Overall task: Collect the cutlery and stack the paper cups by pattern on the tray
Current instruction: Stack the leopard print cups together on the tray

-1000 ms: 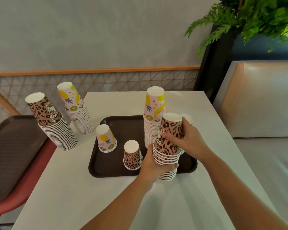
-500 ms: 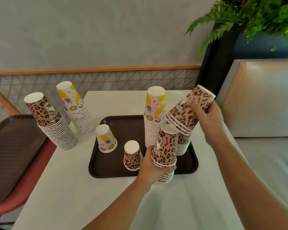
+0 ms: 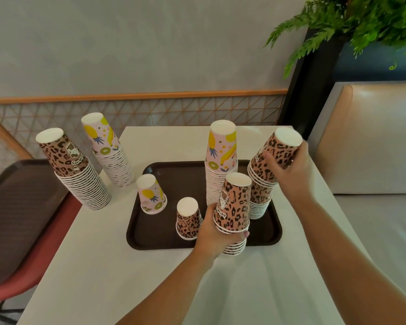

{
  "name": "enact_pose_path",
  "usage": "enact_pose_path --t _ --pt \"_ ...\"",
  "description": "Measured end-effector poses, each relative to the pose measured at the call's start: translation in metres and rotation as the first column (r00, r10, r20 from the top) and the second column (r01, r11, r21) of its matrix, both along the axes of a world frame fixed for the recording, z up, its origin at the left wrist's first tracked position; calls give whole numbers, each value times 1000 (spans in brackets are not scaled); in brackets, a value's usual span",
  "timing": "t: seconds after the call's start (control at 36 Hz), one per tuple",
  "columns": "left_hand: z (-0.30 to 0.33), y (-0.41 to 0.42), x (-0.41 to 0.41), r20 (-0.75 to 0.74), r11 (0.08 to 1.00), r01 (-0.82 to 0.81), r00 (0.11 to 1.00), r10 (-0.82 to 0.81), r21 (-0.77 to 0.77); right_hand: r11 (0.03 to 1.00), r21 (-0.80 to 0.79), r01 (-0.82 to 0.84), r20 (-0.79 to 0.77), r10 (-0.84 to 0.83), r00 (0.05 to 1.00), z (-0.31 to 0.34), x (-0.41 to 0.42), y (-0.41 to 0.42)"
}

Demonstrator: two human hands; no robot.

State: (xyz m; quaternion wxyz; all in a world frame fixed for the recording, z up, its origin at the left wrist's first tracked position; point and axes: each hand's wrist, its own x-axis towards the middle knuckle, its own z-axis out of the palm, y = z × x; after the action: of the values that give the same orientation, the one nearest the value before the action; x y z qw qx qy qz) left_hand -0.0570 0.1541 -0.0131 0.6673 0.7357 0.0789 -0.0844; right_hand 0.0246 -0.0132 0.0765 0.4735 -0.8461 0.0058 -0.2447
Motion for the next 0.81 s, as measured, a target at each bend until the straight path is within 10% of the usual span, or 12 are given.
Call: enact_pose_path --t 0.36,0.81 --pt "2 -3 -3 24 1000 -1 1000 2 -11 969 -170 -179 100 197 975 -5 -32 10" --pt "8 -4 -6 41 997 40 998 -38 -70 887 -56 -458 -272 428 862 -18 -54 29"
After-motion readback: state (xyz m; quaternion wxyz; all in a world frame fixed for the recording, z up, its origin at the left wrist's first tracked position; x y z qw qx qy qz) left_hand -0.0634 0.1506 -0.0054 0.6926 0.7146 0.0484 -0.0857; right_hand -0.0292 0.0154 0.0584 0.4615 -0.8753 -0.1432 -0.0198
